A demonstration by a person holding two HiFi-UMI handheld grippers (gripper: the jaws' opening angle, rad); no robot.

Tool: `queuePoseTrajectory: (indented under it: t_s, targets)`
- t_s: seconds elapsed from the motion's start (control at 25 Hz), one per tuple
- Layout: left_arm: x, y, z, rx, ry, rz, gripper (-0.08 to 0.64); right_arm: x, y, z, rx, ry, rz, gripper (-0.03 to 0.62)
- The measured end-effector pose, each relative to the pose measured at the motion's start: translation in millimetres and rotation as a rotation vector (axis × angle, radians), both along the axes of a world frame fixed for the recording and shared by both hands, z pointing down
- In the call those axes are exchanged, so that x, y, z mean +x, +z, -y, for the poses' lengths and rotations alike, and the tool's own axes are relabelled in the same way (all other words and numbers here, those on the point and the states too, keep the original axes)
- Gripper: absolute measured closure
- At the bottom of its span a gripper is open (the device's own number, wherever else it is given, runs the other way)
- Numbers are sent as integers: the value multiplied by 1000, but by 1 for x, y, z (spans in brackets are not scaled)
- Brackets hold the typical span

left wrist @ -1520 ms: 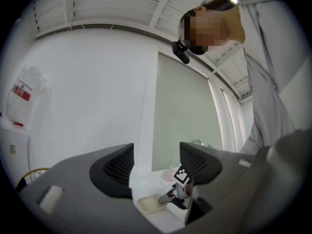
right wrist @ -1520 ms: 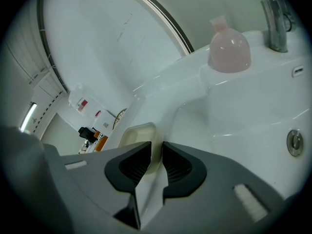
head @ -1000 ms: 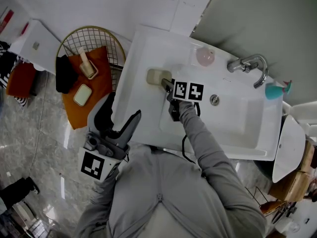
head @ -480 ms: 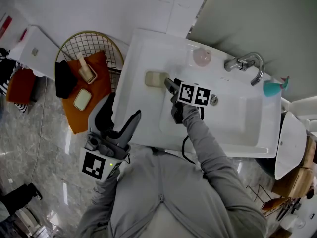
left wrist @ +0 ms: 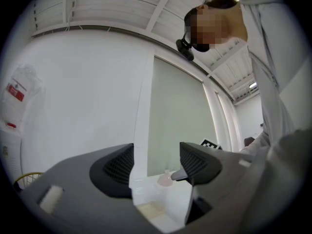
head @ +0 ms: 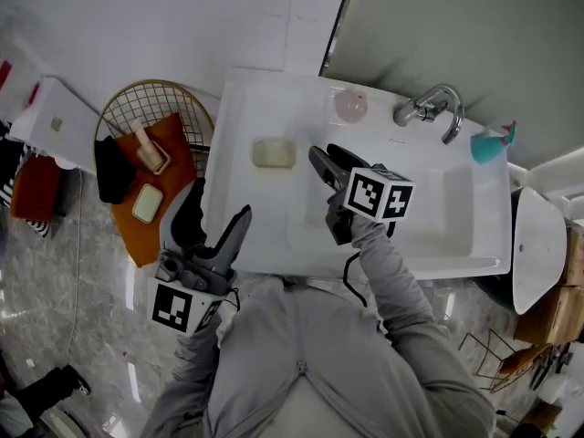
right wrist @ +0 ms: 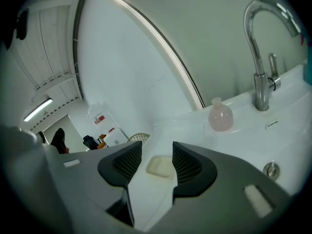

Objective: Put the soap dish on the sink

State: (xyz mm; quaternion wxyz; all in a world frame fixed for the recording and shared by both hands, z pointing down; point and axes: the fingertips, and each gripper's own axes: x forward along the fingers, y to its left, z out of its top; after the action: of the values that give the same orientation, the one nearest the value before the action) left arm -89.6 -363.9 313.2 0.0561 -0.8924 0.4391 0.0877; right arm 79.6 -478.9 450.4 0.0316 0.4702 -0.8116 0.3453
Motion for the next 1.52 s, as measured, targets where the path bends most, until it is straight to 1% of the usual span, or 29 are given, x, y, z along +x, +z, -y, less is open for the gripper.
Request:
queuePoseTrajectory:
  t_s: [0.08,0.28,0.6,0.88,1.2,1.52]
  targets:
    - [5,0,-1,-20,14,-1,241,9,-20,-8,57,13,-10,414]
    - [10,-3,-2,12,29,16,241,31,-61,-31,175,57,-56,416]
    - [21,-5,-3,11,51,28,241,48,-112,-69,329,96,-93,416]
    - [29,-11,1,23,66,37,241,56,-133,-89,401,119,-114,416]
    - [35,-15,-1,29,74,52,241,52,-147,-105,456,122,-141,416]
    - [34,-18,-7,34,68,59,241,42,-139,-115,455,104,-140,416]
